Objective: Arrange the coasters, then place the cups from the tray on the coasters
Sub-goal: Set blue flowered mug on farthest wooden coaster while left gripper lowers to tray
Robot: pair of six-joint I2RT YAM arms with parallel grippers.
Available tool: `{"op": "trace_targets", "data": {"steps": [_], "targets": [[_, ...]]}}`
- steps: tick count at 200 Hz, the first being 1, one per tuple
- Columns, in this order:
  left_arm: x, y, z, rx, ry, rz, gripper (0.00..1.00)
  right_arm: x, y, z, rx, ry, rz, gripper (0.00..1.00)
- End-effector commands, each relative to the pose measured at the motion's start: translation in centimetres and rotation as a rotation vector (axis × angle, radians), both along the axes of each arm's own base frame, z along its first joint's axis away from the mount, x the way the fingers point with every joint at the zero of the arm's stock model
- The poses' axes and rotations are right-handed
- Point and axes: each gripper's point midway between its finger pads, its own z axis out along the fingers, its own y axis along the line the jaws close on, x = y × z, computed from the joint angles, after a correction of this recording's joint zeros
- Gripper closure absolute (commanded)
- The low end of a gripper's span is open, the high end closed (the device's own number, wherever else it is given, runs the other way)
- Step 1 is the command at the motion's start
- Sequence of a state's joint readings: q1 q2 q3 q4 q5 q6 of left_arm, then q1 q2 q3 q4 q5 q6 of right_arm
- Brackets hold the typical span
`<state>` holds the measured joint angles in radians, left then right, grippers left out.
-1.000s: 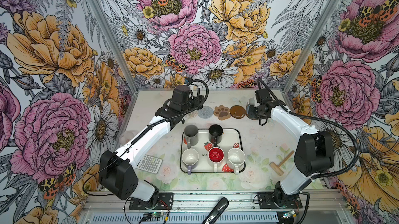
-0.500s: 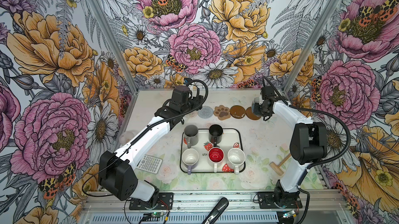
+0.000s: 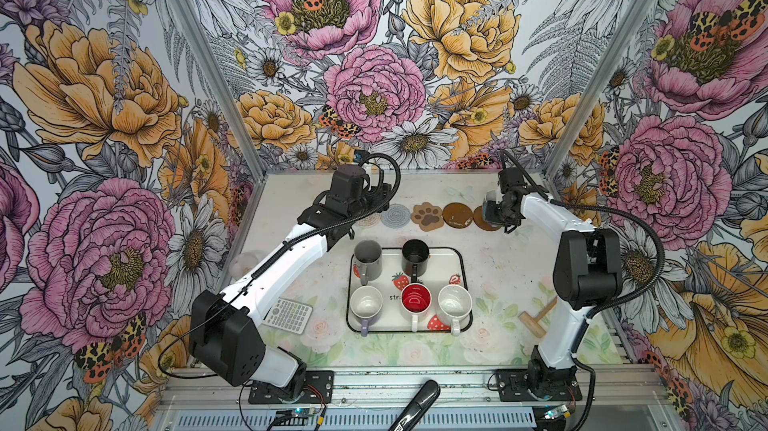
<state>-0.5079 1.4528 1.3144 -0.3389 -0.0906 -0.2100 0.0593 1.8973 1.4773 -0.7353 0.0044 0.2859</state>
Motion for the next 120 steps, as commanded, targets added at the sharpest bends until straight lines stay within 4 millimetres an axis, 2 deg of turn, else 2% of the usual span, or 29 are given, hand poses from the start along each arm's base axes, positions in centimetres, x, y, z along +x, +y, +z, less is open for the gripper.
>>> {"op": "trace_targets", "data": {"steps": [1,120], "targets": [[0.0,0.8,1.0,-0.014,-0.029,0.031,0.27,2.3,-0.5,1.4,-0.028,-0.076,-0.004,1.0],[-0.2,0.8,1.6,-0.014,-0.041,0.023,0.27,2.3,-0.7,0.4,-0.04,-0.055,-0.007,1.0]]}}
